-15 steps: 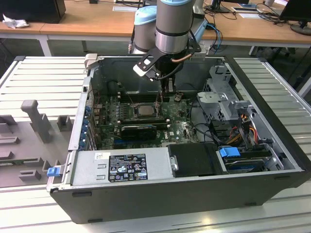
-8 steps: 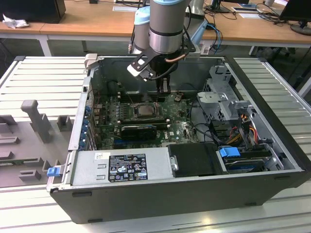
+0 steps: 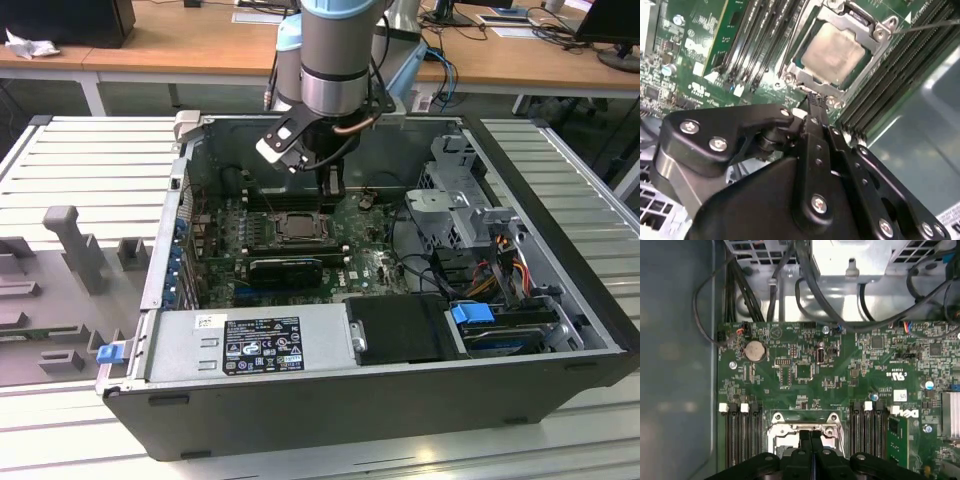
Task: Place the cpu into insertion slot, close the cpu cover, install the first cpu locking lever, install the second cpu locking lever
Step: 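Close the cpu cover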
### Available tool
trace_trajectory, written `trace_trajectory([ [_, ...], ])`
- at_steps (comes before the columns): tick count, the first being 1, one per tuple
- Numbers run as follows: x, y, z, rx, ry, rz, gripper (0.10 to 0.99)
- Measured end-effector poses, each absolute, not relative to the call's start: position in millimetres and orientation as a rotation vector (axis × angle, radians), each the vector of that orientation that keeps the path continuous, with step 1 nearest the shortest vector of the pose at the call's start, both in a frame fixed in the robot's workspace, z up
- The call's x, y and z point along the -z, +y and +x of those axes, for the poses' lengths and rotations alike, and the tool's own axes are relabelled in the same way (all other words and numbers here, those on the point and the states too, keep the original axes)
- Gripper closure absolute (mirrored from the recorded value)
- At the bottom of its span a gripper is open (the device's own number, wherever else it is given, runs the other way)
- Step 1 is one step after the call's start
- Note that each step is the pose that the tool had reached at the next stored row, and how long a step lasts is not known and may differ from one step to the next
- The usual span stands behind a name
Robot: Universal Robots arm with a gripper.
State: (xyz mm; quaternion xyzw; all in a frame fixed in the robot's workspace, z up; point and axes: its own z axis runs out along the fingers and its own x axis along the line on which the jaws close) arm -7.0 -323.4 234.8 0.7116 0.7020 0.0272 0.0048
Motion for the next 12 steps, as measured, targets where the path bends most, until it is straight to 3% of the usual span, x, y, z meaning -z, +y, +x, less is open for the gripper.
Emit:
trace_trajectory([
  [12, -229.5, -323.4, -39.0, -0.082, 2.203, 2.230, 0.980],
])
